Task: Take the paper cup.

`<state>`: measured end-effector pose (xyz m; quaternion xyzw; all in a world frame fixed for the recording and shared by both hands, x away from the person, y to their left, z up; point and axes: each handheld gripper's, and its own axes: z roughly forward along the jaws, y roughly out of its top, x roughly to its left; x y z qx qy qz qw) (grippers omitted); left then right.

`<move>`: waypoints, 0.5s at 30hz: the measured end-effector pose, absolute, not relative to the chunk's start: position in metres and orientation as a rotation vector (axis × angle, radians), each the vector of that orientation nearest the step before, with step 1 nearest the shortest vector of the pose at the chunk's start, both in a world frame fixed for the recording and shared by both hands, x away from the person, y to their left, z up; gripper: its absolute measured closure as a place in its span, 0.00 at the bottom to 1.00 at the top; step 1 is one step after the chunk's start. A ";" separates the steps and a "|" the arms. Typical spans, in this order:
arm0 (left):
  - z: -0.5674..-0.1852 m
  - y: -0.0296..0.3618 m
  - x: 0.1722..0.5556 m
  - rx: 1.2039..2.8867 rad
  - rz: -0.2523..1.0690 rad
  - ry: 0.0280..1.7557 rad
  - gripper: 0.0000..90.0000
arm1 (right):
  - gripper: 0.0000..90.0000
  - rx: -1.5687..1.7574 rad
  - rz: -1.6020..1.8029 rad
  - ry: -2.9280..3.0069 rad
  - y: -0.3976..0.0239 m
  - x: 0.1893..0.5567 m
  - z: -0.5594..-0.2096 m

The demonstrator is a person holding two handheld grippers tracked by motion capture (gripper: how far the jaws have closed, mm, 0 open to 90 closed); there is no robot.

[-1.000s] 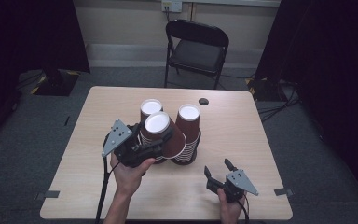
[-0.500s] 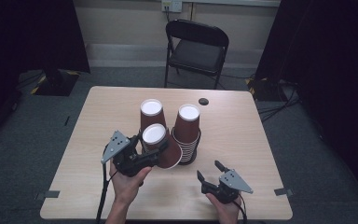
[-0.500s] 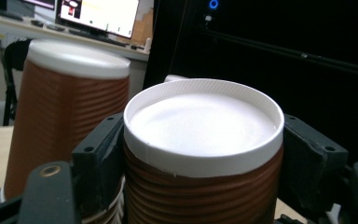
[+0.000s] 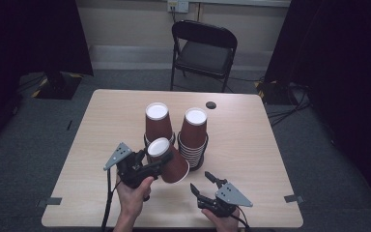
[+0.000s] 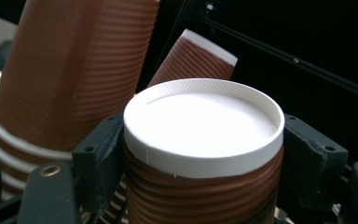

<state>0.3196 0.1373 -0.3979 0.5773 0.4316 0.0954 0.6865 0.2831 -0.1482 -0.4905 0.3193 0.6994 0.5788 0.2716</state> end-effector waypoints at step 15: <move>-0.424 0.158 0.316 1.233 0.105 1.062 0.26 | 0.50 0.700 1.731 1.924 -0.137 0.279 -0.488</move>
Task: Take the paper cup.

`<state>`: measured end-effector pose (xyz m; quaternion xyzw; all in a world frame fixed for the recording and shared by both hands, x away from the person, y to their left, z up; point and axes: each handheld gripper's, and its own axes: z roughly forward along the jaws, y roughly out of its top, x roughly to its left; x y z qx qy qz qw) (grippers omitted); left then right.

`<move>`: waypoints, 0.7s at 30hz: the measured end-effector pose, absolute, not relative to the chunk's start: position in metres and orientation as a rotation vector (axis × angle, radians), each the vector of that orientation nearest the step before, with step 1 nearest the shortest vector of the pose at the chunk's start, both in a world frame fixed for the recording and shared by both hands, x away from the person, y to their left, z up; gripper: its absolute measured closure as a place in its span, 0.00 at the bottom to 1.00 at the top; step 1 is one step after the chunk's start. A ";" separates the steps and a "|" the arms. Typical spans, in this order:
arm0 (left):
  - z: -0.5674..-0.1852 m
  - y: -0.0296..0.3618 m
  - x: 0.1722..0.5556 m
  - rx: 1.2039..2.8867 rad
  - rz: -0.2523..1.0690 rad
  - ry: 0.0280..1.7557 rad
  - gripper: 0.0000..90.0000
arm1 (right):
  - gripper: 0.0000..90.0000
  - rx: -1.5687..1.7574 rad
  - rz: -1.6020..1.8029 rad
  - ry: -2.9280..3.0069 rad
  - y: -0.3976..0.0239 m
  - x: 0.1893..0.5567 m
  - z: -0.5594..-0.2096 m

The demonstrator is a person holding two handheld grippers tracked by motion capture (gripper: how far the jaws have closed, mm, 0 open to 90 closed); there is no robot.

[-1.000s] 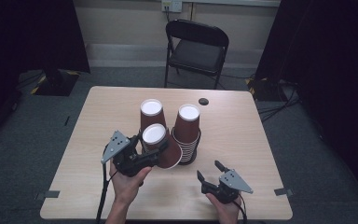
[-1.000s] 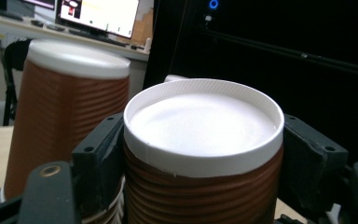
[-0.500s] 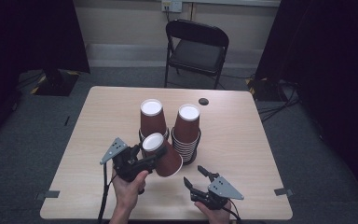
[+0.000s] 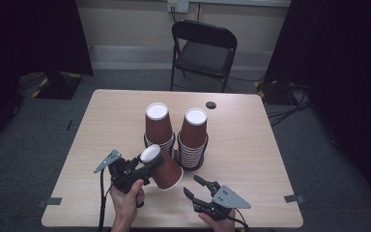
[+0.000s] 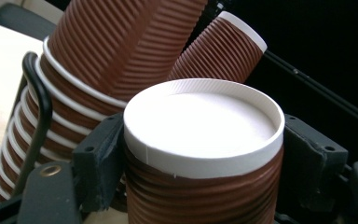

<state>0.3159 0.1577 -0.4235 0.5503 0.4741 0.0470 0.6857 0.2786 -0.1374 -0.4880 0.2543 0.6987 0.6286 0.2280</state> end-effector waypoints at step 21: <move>-0.445 0.156 0.299 1.131 -0.042 1.104 0.26 | 0.51 0.541 1.791 1.864 -0.119 0.285 -0.485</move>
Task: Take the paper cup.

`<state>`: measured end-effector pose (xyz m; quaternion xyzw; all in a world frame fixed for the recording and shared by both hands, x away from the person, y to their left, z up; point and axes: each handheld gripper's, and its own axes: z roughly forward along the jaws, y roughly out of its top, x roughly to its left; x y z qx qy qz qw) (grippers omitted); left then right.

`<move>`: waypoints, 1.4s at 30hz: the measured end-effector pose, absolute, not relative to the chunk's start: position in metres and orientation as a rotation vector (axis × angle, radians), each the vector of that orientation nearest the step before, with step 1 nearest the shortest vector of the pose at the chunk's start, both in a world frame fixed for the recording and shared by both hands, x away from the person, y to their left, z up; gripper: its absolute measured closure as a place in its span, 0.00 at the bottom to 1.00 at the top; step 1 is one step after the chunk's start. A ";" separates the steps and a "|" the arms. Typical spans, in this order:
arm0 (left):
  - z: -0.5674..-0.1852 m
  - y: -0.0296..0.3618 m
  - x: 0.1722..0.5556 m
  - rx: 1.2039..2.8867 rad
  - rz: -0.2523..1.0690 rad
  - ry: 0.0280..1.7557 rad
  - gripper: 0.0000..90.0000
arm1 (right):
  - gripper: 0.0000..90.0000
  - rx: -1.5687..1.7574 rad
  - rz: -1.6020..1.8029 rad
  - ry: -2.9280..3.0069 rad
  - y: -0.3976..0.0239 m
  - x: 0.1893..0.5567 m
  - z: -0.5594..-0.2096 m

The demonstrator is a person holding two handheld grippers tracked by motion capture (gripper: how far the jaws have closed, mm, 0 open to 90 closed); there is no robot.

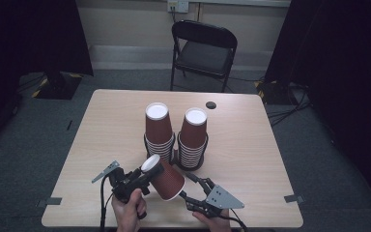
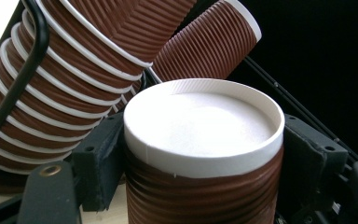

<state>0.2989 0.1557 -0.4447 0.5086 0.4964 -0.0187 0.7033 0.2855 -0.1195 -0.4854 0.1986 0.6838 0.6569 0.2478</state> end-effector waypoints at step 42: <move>-0.434 0.138 0.303 1.190 0.021 1.035 0.20 | 0.90 0.530 1.785 1.821 -0.116 0.297 -0.480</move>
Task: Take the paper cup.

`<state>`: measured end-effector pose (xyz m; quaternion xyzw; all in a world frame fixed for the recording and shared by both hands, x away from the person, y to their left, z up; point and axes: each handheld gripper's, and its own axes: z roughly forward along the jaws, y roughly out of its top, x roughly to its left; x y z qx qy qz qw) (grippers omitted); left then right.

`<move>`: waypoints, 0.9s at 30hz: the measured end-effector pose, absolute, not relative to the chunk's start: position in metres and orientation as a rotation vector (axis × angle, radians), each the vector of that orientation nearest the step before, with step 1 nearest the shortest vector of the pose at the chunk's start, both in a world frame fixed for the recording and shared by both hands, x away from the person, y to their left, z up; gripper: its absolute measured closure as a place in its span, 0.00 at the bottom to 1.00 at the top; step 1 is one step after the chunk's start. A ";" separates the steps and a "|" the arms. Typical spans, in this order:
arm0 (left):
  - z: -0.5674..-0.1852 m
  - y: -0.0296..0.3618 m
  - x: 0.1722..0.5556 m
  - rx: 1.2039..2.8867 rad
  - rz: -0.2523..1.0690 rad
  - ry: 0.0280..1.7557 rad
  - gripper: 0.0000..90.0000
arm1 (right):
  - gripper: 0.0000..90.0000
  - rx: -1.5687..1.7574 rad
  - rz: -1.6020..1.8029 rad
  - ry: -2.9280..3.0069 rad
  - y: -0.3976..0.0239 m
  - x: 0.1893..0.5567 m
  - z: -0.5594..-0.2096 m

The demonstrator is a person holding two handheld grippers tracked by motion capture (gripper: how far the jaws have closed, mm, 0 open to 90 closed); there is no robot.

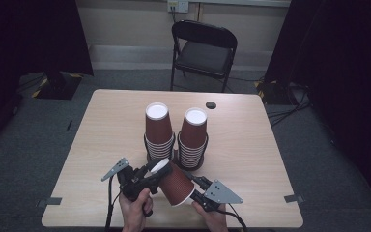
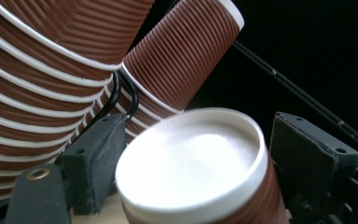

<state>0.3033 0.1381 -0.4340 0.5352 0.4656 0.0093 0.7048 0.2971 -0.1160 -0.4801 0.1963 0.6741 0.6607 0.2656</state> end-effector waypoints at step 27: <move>-0.436 0.148 0.297 1.448 0.465 0.910 0.20 | 0.97 0.695 1.718 1.973 -0.128 0.301 -0.482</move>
